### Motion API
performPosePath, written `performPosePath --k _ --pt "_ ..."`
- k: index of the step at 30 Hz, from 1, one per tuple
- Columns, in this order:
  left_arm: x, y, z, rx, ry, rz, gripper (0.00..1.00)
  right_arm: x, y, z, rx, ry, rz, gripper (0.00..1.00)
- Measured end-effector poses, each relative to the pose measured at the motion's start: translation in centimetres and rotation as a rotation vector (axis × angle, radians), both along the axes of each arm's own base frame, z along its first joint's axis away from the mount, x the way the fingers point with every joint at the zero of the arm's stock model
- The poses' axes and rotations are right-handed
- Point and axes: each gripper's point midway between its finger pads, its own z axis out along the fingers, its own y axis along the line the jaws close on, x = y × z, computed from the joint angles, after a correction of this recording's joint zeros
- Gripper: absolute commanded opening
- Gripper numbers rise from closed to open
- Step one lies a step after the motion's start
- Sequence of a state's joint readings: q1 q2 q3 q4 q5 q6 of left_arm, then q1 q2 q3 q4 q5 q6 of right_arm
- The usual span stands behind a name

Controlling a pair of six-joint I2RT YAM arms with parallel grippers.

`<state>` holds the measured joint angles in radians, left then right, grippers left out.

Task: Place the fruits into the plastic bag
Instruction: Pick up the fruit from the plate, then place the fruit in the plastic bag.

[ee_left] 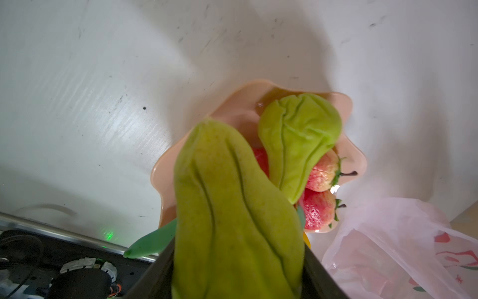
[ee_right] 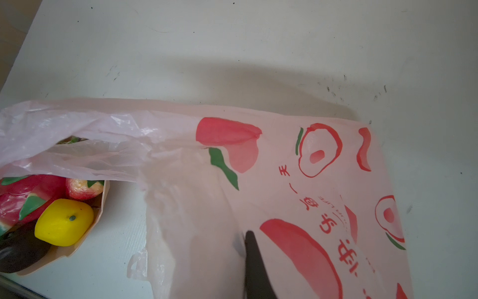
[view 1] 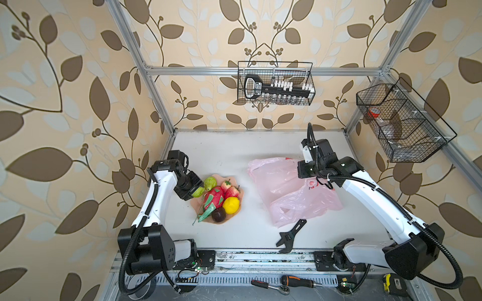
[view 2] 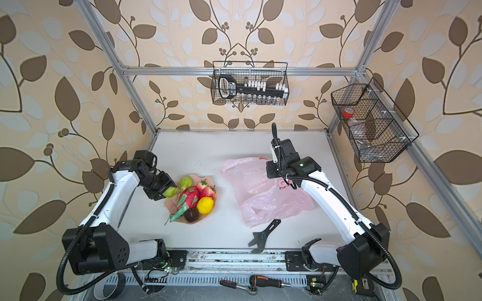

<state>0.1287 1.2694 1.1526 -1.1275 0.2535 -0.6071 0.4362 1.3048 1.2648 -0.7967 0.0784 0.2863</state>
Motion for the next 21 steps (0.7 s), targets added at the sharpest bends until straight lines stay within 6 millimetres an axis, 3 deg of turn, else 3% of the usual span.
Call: performPosePath --k 5,8,17,21 --pt "0.9 -2.6 5.0 0.001 -0.175 -0.105 0.33 0.0 -0.1 0.1 -0.001 -0.005 -0.003 0.0" --pt "0.7 -4.7 6.9 -0.032 -0.246 -0.178 0.28 0.0 -0.2 0.1 -0.002 -0.004 -0.005 0.0" --pt "-0.4 -12.2 11.1 -0.198 -0.444 -0.432 0.22 0.0 -0.8 0.2 -0.013 -0.005 -0.016 0.0" --pt "-1.5 -15.4 12.0 -0.287 -0.514 -0.527 0.21 -0.1 -0.9 0.1 -0.017 -0.002 -0.017 0.0"
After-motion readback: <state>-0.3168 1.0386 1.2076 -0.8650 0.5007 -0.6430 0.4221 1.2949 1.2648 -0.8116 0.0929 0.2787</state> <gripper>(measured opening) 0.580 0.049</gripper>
